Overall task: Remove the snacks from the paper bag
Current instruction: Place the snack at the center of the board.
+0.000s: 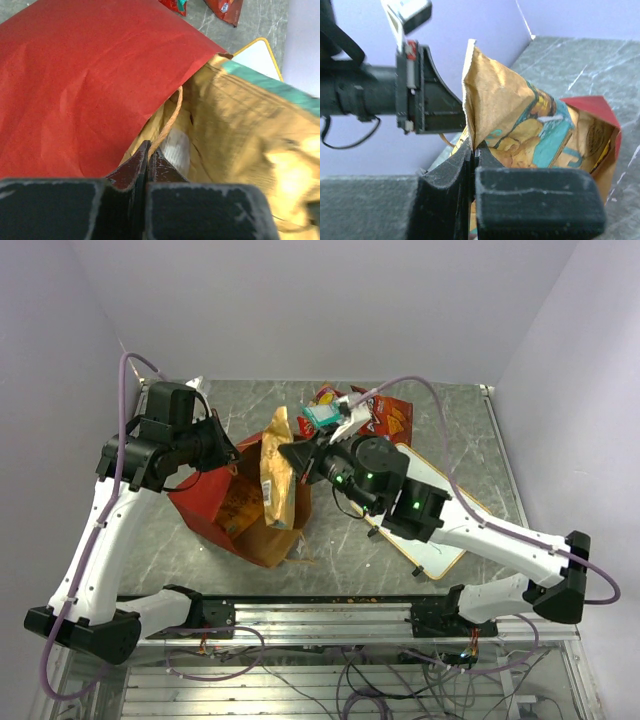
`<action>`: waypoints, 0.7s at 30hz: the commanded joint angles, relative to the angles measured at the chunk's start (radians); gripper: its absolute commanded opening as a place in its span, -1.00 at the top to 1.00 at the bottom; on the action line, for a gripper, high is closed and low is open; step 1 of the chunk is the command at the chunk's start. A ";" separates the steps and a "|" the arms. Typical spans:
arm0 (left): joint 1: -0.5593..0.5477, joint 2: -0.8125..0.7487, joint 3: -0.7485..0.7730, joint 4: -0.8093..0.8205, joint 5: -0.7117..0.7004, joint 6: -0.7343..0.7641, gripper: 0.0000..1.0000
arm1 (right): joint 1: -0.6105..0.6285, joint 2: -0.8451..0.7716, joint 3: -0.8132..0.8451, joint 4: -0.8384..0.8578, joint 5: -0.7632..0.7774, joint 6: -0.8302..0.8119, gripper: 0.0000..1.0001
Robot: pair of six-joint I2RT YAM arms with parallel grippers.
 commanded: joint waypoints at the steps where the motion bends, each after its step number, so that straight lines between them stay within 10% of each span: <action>1: -0.002 0.004 -0.004 0.016 -0.014 -0.008 0.86 | -0.012 -0.055 0.119 -0.019 0.069 -0.072 1.00; 8: -0.002 0.025 0.039 0.022 -0.007 0.005 0.86 | -0.115 -0.071 0.271 -0.168 0.151 -0.181 1.00; 21: -0.002 0.062 0.107 0.007 -0.070 0.102 0.86 | -0.751 0.209 0.509 -0.409 -0.149 -0.282 1.00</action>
